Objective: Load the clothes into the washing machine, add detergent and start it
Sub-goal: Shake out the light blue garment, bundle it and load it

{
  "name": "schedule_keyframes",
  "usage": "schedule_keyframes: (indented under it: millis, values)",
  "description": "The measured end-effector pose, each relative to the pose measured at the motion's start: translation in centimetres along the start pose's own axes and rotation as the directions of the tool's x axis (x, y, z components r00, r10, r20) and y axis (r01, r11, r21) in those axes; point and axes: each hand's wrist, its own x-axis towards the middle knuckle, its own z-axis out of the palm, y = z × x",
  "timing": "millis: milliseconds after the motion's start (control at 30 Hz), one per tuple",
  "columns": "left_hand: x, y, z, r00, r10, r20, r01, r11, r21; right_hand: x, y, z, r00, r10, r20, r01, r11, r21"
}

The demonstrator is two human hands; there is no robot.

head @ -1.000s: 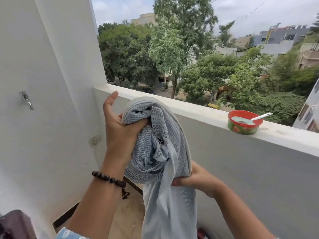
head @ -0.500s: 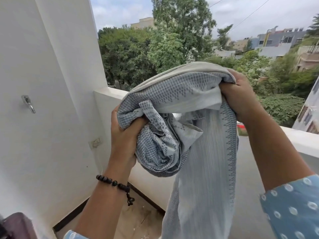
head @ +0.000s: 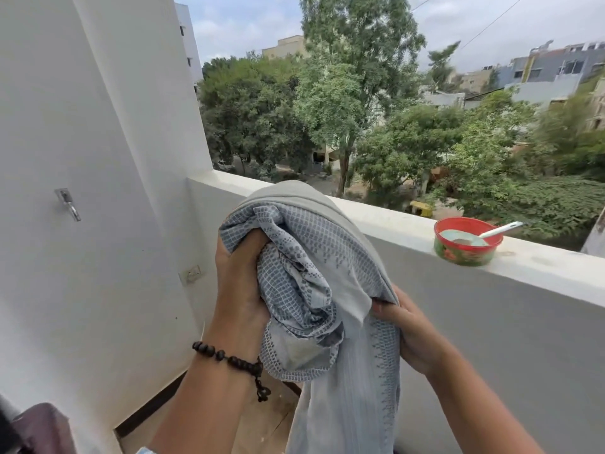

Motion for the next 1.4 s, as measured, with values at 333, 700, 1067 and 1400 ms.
schedule_keyframes:
  millis: [333,700,1067,1400]
  values:
    - [1.6,-3.4,2.4,0.998,-0.049,-0.051,0.04,0.985,-0.165,-0.9,3.7,0.9,0.98,0.196,0.03,-0.197,0.979,0.047]
    - [-6.8,-8.0,0.5,0.951,-0.122,-0.284,0.173,0.971,0.164,2.7,-2.5,-3.3,0.987,0.007,-0.163,0.042,0.953,0.299]
    - [-6.0,-7.3,0.2,0.781,0.058,-0.622,-0.077,0.997,-0.004,1.7,-0.7,-2.1,0.979,0.16,0.127,-0.184,0.96,0.21]
    - [-10.2,-9.9,1.6,0.821,-0.031,-0.57,0.104,0.99,0.097,1.9,-0.6,-2.2,0.995,0.006,-0.095,-0.013,0.997,-0.075]
